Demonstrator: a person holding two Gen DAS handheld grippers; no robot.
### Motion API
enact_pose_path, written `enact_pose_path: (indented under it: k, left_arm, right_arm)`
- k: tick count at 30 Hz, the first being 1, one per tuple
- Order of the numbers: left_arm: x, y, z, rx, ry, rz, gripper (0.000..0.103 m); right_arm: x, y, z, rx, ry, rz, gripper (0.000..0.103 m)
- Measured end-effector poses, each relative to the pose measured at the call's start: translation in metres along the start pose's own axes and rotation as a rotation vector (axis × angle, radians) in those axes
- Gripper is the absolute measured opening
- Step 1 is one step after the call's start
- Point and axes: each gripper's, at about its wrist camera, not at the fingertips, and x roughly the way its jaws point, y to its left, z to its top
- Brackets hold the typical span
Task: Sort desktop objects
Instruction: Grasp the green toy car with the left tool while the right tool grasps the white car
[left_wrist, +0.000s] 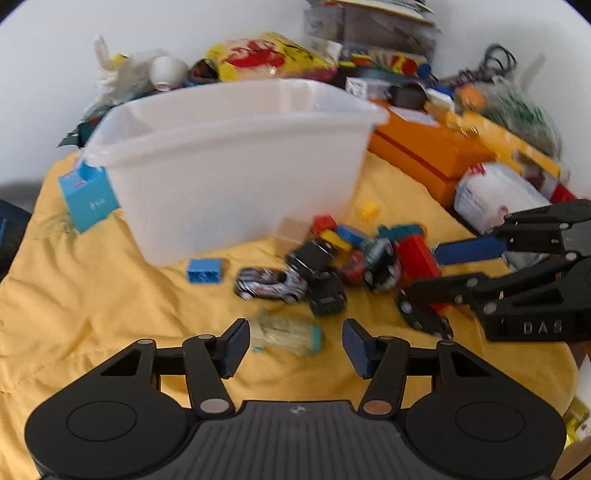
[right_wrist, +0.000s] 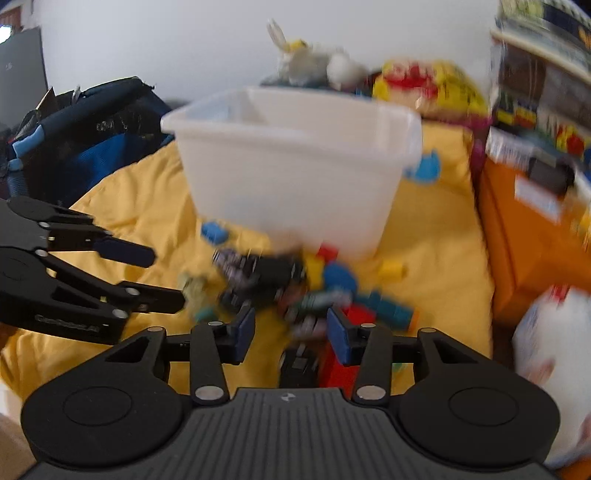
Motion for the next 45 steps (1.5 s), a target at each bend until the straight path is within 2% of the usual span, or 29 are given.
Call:
enact_pose_path:
  k: [4,6,10,13,18,19,20,22,23,25,26,28,30,32,36,39,41,45]
  left_arm:
    - [0.007,-0.013,-0.004,0.045,0.023,-0.009,0.059]
    - [0.009,-0.02,-0.006,0.082,0.023,-0.007,0.059]
    - [0.018,-0.038,0.0,0.241,0.024,0.016,0.056]
    - [0.027,-0.048,0.008,0.339,0.038,0.019,0.053]
    - [0.035,-0.061,0.022,0.387,0.05,0.016,0.053]
    - [0.038,-0.064,0.024,0.394,0.053,0.026,0.053]
    - [0.043,-0.066,0.025,0.405,0.058,0.043,0.053]
    - [0.052,-0.067,0.026,0.412,0.077,0.066,0.042]
    - [0.057,-0.066,0.028,0.406,0.094,0.068,0.038]
    - [0.064,-0.06,0.028,0.386,0.126,0.061,0.026]
    - [0.065,-0.056,0.028,0.378,0.128,0.06,0.025]
    - [0.062,-0.047,0.028,0.341,0.124,0.042,0.02]
    - [0.053,-0.033,0.03,0.253,0.117,0.012,0.018]
    - [0.039,-0.014,0.029,0.086,0.113,-0.072,0.018]
    - [0.015,0.026,0.009,-0.32,0.111,-0.283,0.018]
    - [0.008,0.042,-0.015,-0.549,0.12,-0.423,0.018]
    - [0.008,0.044,-0.032,-0.612,0.133,-0.449,0.018]
    - [0.01,0.049,-0.053,-0.647,0.174,-0.383,0.019]
  right_arm:
    - [0.004,0.0,-0.013,0.017,0.042,-0.022,0.045]
    - [0.002,0.001,-0.019,0.024,0.051,-0.004,0.044]
    - [0.007,0.014,-0.034,-0.035,0.082,-0.034,0.041]
    - [0.017,0.02,-0.038,-0.075,0.107,-0.056,0.034]
    - [0.028,0.023,-0.037,-0.091,0.123,-0.134,0.033]
    - [0.031,0.022,-0.037,-0.082,0.129,-0.146,0.03]
    - [0.032,0.02,-0.037,-0.075,0.13,-0.151,0.021]
    - [0.031,0.017,-0.037,-0.066,0.127,-0.147,0.019]
    - [0.027,0.015,-0.037,-0.054,0.121,-0.139,0.019]
    - [0.02,0.011,-0.037,-0.025,0.106,-0.128,0.019]
    - [0.018,0.01,-0.038,-0.018,0.1,-0.118,0.019]
    - [0.012,0.007,-0.039,0.008,0.094,-0.096,0.019]
    - [0.008,0.003,-0.041,0.044,0.092,-0.069,0.019]
    - [0.002,0.0,-0.043,0.066,0.081,-0.049,0.019]
    - [-0.006,-0.011,-0.044,0.154,0.065,0.009,0.019]
    - [-0.004,-0.019,-0.042,0.234,0.072,0.085,0.019]
    - [0.001,-0.023,-0.042,0.298,0.077,0.171,0.019]
    - [0.022,-0.026,-0.047,0.415,0.129,0.294,0.019]
